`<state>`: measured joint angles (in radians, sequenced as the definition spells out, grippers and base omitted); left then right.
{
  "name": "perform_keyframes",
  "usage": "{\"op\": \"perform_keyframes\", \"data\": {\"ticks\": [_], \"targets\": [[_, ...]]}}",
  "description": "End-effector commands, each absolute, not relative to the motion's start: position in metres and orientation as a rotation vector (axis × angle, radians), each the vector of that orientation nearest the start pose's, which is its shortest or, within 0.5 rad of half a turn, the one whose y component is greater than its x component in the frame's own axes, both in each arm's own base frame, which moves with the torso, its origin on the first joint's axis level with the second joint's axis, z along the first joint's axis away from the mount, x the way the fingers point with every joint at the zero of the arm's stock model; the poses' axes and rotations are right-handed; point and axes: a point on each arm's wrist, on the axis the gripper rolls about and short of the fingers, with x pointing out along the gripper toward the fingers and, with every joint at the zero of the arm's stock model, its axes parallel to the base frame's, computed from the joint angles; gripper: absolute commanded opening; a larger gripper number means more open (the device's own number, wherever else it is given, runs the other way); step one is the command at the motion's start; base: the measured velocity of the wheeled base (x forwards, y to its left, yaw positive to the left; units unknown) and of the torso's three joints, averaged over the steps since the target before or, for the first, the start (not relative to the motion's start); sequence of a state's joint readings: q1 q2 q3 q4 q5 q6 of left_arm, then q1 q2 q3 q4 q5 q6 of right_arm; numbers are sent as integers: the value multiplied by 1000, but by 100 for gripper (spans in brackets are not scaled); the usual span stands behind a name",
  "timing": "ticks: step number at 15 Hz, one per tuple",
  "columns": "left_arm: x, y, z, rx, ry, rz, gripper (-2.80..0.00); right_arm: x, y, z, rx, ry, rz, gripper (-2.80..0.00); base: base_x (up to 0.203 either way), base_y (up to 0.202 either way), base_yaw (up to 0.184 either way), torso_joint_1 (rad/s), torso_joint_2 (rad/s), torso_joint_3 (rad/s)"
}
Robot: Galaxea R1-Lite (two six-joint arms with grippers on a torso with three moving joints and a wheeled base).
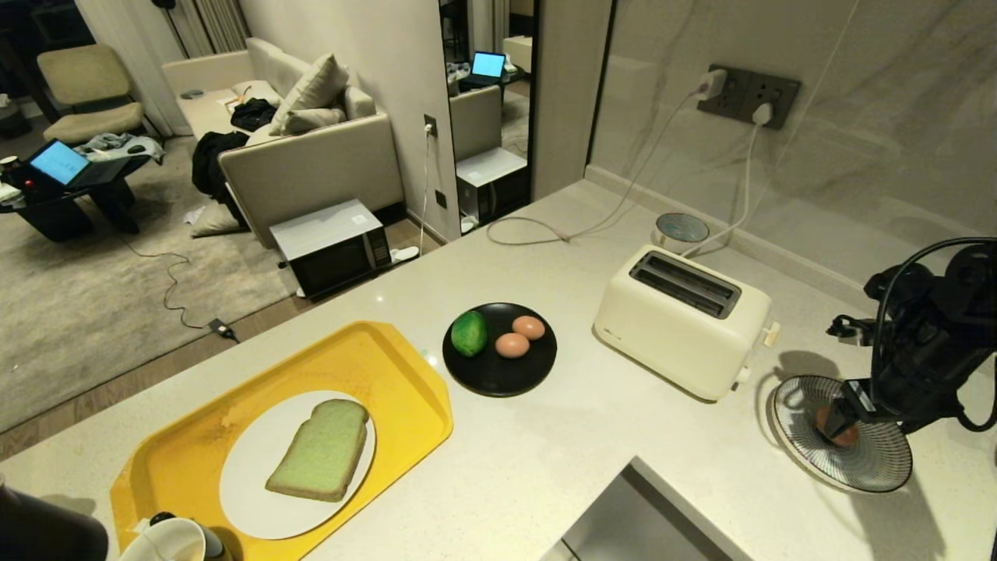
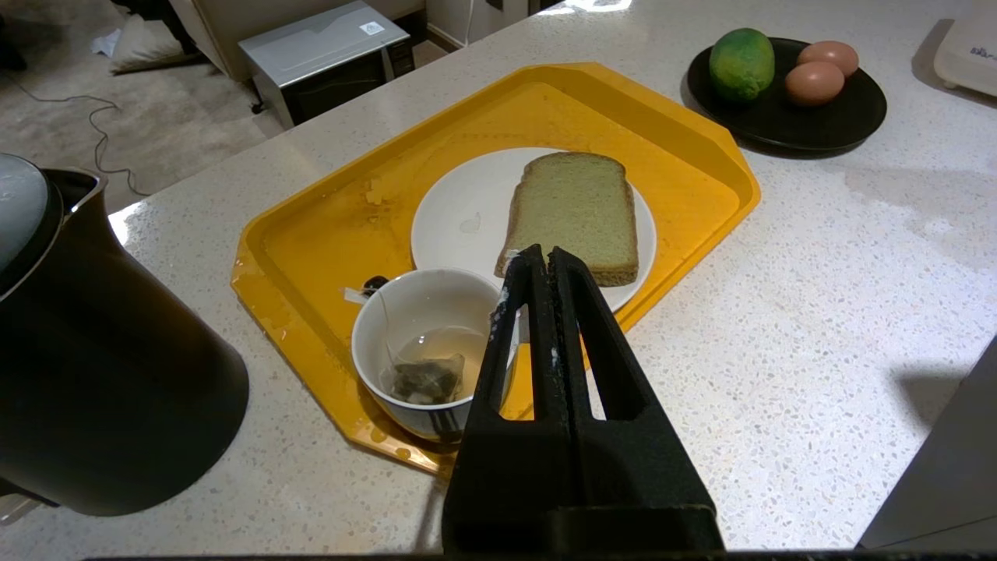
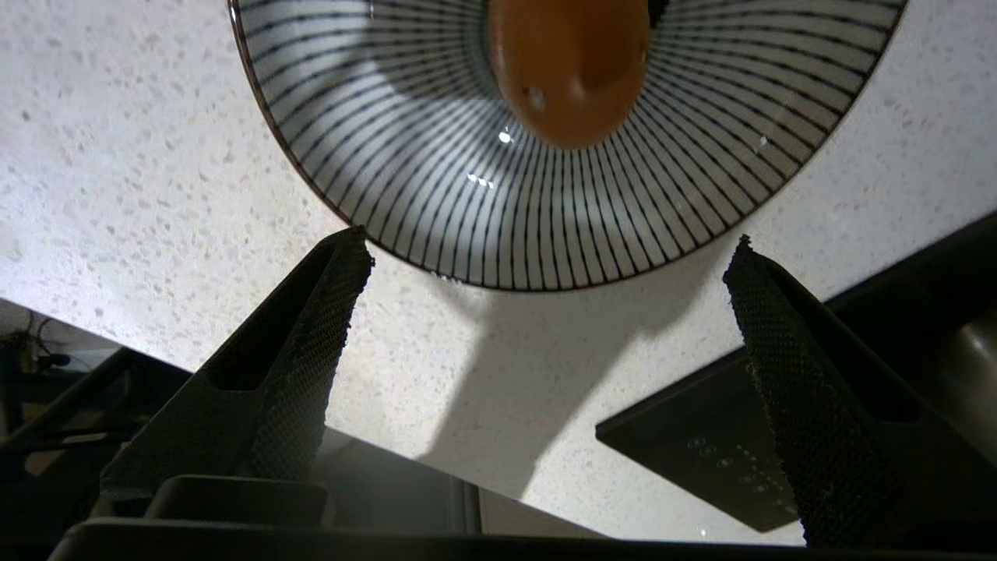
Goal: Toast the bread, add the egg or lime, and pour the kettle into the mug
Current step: Pick up the egg
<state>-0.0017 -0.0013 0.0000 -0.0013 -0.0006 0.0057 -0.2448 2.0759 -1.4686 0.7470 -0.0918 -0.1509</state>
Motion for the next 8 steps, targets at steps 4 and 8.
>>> {"op": "perform_keyframes", "data": {"ticks": [4,8], "targets": [[-23,0,76,6,-3,-2,-280,357,-92,108,30,1393,-155,0,0,0,0,0,0,0],[-23,0,76,6,-3,-3,-280,368,-97,105,43,1377,-172,0,0,0,0,0,0,0]]}}
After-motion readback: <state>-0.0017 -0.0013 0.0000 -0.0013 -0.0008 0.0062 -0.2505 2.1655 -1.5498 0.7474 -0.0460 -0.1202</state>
